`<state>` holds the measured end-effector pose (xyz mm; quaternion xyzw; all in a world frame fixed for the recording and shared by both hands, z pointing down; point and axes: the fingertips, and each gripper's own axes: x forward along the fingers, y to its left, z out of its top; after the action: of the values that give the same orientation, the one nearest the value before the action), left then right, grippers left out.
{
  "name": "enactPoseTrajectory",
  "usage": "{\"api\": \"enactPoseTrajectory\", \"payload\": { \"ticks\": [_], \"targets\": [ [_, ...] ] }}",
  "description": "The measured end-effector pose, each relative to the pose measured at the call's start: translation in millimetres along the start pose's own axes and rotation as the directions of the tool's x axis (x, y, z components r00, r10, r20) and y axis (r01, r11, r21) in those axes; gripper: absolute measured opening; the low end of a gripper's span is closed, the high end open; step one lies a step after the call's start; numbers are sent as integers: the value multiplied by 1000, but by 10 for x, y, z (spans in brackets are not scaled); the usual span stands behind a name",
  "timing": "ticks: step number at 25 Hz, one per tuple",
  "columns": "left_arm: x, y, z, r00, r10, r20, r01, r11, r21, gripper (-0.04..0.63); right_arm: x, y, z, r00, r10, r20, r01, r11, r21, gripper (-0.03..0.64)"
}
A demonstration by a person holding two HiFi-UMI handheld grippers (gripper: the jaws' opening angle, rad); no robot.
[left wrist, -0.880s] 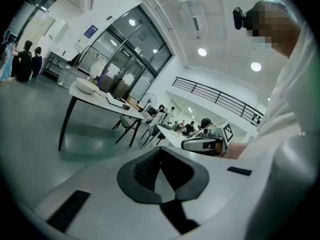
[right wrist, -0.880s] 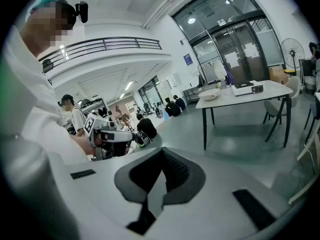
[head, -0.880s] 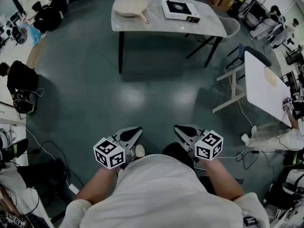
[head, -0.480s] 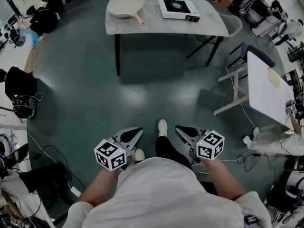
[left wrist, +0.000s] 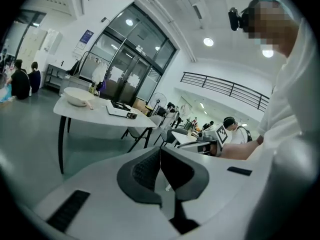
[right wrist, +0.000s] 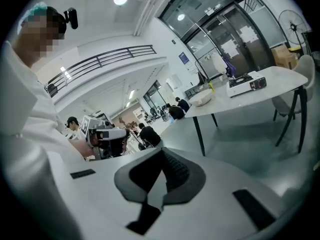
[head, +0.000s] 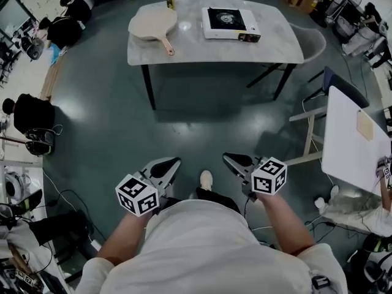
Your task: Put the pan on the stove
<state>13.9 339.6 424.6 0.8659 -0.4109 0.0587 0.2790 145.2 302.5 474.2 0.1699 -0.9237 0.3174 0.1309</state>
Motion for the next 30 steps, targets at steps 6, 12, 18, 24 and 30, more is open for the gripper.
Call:
{"api": "enactPoseTrajectory", "payload": {
  "ticks": [6,12,18,24,30],
  "targets": [
    [491,87,283,999,38,-11,-38,999,15,20,99,-621,384,994,108,5,-108,991,77,83],
    [748,369,452,999,45,12,-45,999,-11,20,436,-1074,676,983,178,46,-184,958,220,149],
    [1044,1003,731,999,24,44,-23,999,-35,20,1043,-1515,1145,982,190,25,-190,947,260,156],
    [1401,1689,1321,998,-32,53,34,999,-38,20,1654,-2053,1795,985,171,22,-169,923,345,189],
    [1570,2450,1743,997,-65,51,68,996,-52,20,2457,-2543,2400,978,209,17,-201,912,357,199]
  ]
}}
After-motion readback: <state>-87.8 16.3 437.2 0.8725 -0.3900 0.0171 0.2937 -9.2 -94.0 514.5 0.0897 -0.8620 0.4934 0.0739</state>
